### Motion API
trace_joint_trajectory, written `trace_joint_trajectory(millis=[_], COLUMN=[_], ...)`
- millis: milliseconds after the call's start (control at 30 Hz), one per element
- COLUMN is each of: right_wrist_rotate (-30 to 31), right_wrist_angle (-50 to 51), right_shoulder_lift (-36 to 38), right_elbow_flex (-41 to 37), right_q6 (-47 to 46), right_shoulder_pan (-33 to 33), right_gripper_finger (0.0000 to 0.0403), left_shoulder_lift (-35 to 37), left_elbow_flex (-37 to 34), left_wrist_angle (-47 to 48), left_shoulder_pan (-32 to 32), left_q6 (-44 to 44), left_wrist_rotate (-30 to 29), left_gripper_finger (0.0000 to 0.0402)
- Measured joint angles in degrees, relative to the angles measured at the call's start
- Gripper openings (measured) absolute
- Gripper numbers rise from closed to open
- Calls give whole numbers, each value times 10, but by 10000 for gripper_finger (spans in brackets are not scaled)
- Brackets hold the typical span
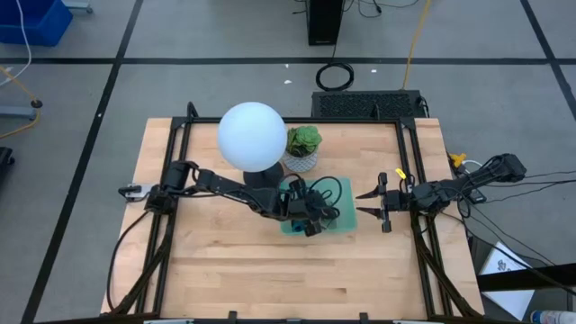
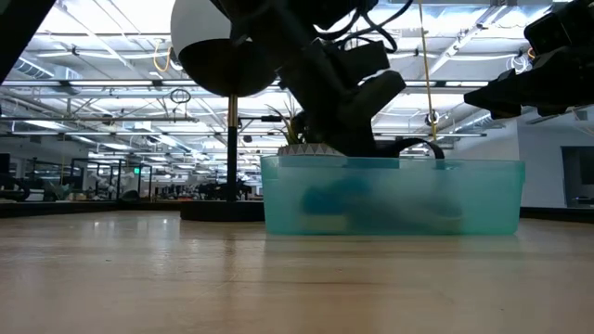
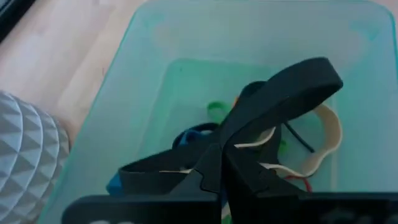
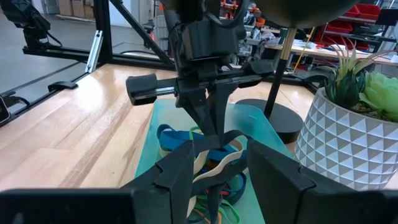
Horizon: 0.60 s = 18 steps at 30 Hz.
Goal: Pick and place rubber bands into bin
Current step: Put the black rubber band into the blue bin
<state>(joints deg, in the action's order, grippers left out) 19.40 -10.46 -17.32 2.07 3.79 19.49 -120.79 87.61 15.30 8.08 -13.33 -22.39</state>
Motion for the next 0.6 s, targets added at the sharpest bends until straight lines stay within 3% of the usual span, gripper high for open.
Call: trace_joint_trajectory(millis=[600], right_wrist_rotate=[0], right_wrist_angle=[0], right_shoulder_lift=[0], right_elbow_flex=[0], right_q6=[-1], right_shoulder_pan=[0], right_gripper_finger=[141], left_shoulder_lift=[0], left_elbow_flex=[0], left_wrist_angle=[4], left_shoulder_pan=[0], left_q6=[-34], left_wrist_rotate=[9], left_gripper_finger=[39])
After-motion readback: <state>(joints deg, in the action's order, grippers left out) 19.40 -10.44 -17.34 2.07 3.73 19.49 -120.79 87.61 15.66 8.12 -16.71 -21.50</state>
